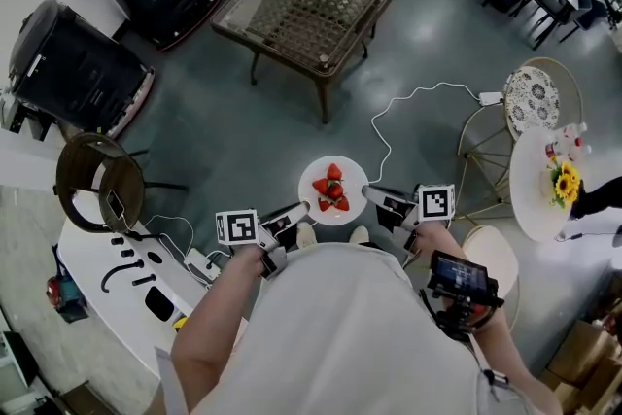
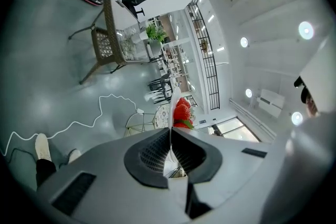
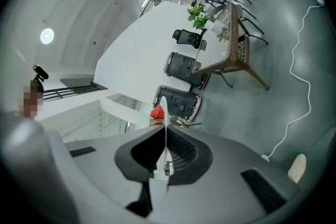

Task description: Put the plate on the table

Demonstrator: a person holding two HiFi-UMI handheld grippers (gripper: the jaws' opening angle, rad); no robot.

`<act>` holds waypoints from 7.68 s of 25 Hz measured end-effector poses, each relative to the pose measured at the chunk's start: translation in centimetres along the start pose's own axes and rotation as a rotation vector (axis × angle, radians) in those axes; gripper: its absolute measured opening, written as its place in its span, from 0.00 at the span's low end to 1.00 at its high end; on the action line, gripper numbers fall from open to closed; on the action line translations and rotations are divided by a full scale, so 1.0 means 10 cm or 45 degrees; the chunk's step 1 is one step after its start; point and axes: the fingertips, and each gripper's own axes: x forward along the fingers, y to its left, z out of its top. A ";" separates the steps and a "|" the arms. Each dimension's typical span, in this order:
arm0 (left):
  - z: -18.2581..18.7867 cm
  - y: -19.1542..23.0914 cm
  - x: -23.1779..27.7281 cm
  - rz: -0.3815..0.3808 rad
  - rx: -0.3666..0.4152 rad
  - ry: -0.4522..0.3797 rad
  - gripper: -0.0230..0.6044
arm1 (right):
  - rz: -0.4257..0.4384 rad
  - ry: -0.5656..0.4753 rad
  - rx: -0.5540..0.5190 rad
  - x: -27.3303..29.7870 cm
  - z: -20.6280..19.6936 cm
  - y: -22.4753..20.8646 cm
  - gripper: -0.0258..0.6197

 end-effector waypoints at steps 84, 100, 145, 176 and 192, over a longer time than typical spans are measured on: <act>3.56 0.80 1.63 0.074 -0.146 0.042 0.05 | -0.110 0.029 0.046 1.28 3.47 -1.38 0.07; 4.75 1.14 1.42 0.031 -0.161 0.059 0.05 | -0.208 0.081 0.039 2.27 4.25 -1.48 0.07; 5.69 2.53 2.42 0.345 -0.451 -0.145 0.06 | -0.292 0.536 0.240 2.82 5.40 -3.38 0.07; 6.61 3.24 3.03 0.454 -0.506 -0.184 0.06 | -0.344 0.557 0.154 3.27 6.35 -4.20 0.07; 6.78 3.35 3.08 0.533 -0.496 -0.232 0.06 | -0.386 0.526 0.106 3.38 6.50 -4.31 0.07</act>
